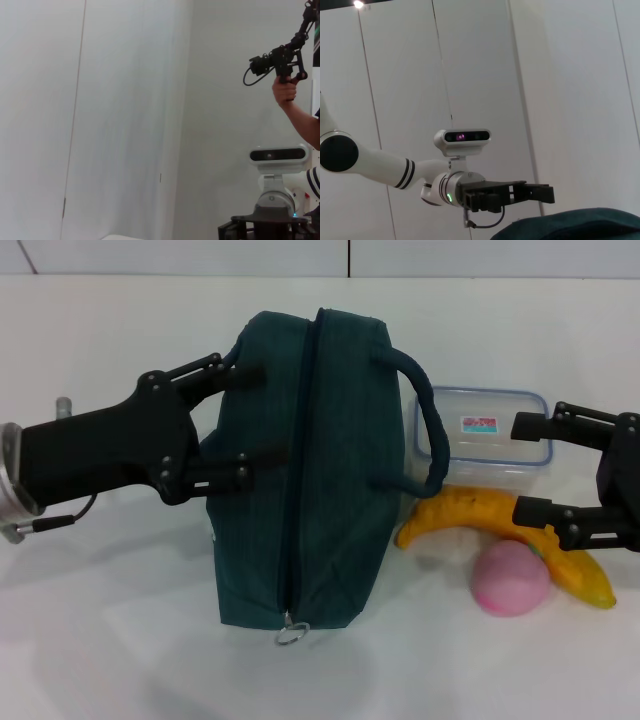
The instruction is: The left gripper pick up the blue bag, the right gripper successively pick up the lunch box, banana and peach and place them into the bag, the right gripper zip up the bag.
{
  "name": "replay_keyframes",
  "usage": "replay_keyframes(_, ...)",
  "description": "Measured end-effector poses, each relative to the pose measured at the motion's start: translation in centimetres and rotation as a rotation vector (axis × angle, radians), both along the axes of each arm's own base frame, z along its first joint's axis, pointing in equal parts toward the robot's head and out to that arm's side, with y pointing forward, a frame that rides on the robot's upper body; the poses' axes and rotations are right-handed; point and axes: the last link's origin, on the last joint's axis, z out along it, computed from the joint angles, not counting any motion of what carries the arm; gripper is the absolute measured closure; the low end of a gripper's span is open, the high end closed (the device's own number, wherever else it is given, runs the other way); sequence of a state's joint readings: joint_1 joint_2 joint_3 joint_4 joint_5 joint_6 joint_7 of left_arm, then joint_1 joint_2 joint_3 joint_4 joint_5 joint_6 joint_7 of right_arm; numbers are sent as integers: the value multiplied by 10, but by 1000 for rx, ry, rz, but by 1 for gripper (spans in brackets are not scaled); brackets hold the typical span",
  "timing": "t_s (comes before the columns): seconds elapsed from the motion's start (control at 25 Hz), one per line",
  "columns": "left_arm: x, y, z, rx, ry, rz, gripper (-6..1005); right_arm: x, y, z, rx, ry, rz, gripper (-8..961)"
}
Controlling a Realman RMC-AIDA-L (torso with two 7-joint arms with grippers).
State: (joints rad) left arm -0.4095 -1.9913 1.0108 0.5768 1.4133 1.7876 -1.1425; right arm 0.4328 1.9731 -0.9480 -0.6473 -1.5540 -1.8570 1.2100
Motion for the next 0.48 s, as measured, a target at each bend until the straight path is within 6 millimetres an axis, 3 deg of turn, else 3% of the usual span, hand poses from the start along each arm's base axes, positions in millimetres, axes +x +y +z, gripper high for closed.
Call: replay_keyframes(0.48, 0, -1, -3, 2, -2, -2, 129, 4, -3, 1, 2, 0, -9, 87)
